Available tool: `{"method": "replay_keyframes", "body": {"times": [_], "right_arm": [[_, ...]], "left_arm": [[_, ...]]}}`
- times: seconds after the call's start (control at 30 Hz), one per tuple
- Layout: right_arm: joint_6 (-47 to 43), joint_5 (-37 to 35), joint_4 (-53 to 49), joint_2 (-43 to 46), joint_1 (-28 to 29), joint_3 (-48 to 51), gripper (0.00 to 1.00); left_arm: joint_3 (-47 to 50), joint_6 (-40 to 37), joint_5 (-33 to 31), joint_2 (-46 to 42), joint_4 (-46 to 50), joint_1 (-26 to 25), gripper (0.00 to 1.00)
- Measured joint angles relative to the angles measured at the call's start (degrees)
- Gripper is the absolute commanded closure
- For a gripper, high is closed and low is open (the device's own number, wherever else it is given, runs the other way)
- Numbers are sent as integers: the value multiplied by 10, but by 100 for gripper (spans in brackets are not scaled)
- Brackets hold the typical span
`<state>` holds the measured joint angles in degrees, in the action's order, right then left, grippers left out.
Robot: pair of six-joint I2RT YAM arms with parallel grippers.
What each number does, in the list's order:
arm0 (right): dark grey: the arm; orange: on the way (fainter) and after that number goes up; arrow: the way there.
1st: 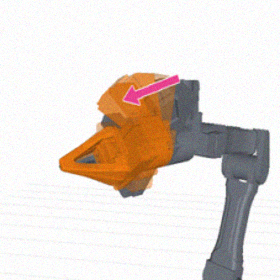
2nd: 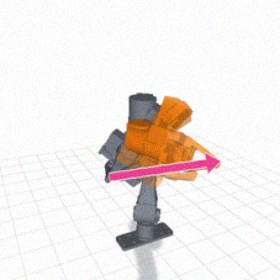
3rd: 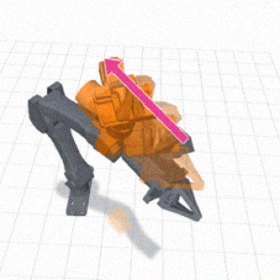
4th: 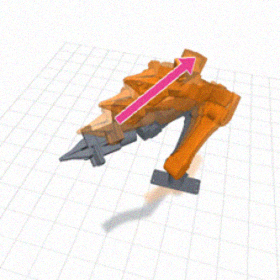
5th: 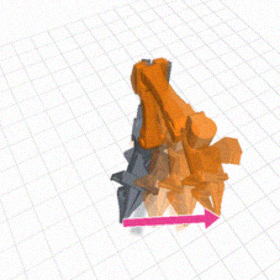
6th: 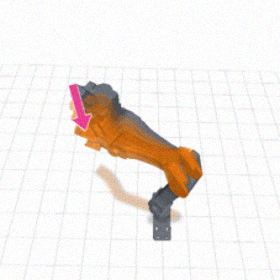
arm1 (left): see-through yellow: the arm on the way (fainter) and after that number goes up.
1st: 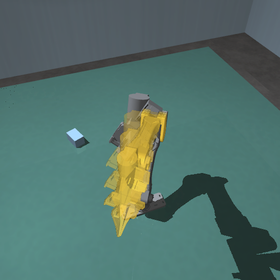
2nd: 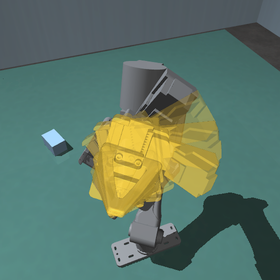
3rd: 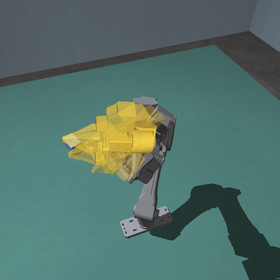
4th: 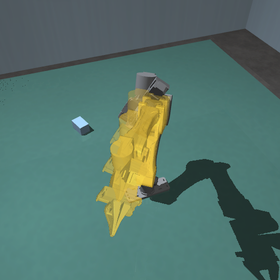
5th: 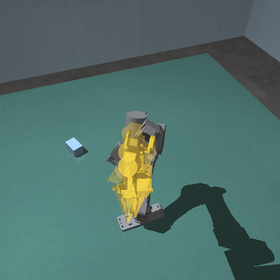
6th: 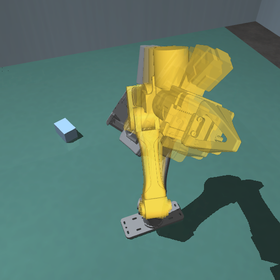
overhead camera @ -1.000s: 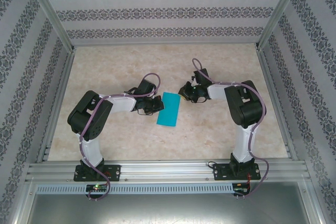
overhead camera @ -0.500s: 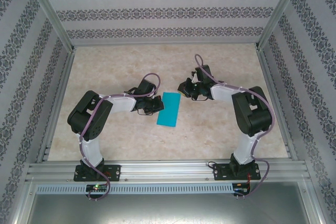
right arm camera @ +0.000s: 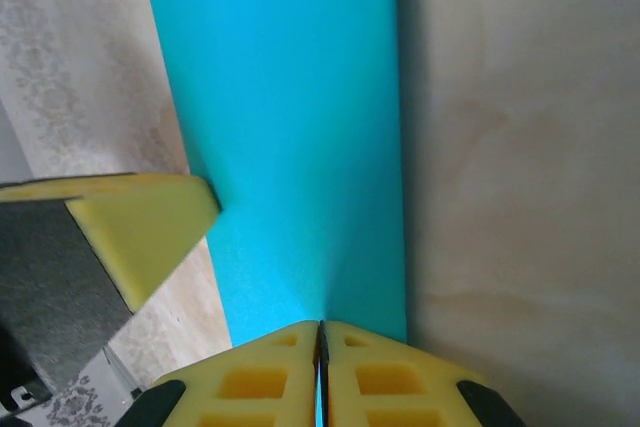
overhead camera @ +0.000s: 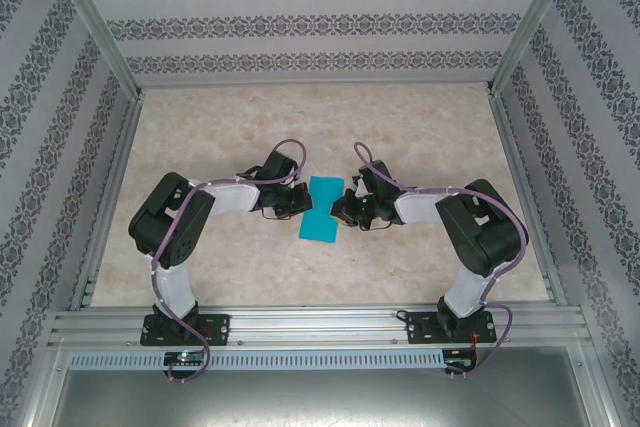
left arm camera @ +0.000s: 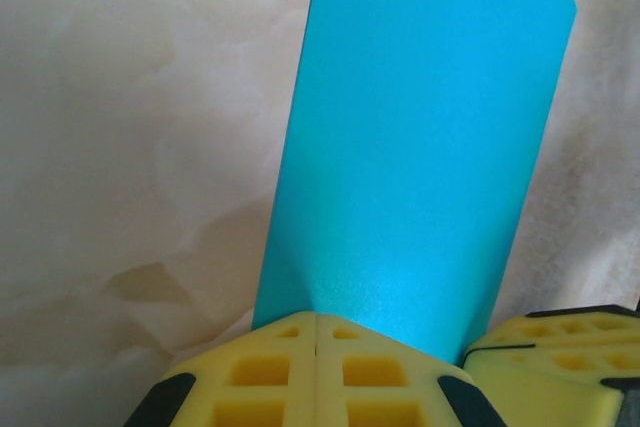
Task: Fold a paper plane with a square sheet of paper (pick it up from the middle)
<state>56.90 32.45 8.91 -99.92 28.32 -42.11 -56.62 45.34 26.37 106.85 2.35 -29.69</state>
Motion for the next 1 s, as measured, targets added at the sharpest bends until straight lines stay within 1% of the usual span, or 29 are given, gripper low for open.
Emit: {"method": "replay_keyframes", "body": {"times": [0.2, 0.37, 0.47, 0.57, 0.83, 1.0], "right_arm": [[0, 2, 36, 4, 1, 30, 89], [-11, -2, 3, 33, 7, 32, 88], [-18, -2, -14, 74, 20, 30, 88], [-18, -1, -12, 89, 36, 25, 88], [-6, -5, 12, 72, 72, 61, 88], [-7, -11, -1, 51, 76, 66, 89]], "left_arm": [[0, -1, 2, 0, 0, 0, 100], [0, -1, 2, 0, 1, 0, 100], [0, -1, 2, 0, 1, 0, 100], [0, -1, 2, 0, 1, 0, 100], [0, -1, 2, 0, 1, 0, 100], [0, -1, 2, 0, 1, 0, 100]]}}
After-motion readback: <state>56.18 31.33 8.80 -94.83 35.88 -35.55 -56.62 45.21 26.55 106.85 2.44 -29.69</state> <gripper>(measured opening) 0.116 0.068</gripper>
